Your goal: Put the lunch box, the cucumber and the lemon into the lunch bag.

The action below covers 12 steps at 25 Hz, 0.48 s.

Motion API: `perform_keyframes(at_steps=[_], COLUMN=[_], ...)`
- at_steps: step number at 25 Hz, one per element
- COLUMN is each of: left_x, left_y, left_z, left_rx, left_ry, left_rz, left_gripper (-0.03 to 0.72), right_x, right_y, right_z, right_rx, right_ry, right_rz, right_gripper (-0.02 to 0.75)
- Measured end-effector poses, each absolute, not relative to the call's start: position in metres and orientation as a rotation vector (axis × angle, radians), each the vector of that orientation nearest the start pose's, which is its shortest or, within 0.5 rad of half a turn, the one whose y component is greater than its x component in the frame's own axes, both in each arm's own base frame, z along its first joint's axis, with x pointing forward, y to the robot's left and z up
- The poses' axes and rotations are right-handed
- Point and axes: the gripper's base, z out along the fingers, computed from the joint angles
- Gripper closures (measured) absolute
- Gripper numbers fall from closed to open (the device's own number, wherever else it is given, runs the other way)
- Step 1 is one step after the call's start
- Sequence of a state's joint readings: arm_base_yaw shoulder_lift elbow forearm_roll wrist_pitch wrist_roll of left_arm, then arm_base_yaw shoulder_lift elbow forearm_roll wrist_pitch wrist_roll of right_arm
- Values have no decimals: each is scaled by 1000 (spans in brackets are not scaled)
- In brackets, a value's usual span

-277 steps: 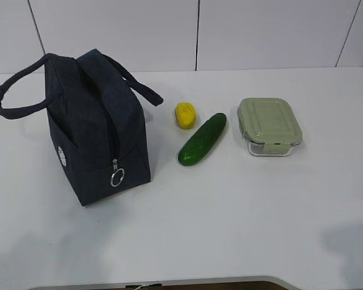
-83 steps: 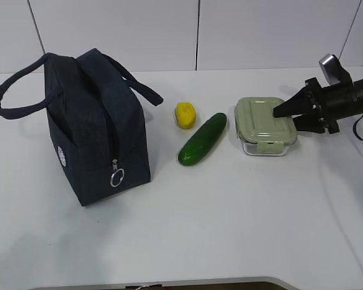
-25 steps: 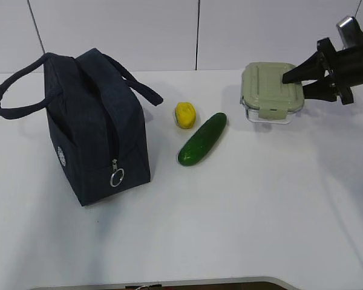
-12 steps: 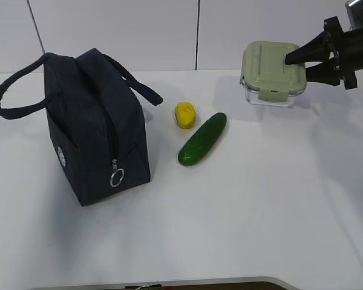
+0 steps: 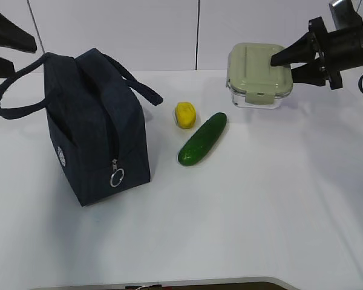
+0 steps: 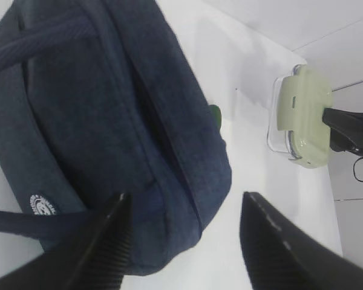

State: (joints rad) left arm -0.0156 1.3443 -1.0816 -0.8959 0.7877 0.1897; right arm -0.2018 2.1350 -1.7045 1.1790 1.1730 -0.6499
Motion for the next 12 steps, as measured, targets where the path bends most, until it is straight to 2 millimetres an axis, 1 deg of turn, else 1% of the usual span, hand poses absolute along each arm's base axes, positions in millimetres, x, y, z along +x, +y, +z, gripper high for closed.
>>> perform_keyframes(at_steps=[7, 12], left_x=[301, 307], left_y=[-56, -57], left_z=[304, 295], left_rx=[-357, -383], left_ry=[2417, 2434], left_rz=[-975, -1001], left_gripper=[275, 275], right_x=[457, 458], right_y=[10, 27], right_z=[237, 245], right_rx=[-11, -57], right_ry=[2339, 2318], right_rz=[1321, 1348], right_gripper=[358, 358])
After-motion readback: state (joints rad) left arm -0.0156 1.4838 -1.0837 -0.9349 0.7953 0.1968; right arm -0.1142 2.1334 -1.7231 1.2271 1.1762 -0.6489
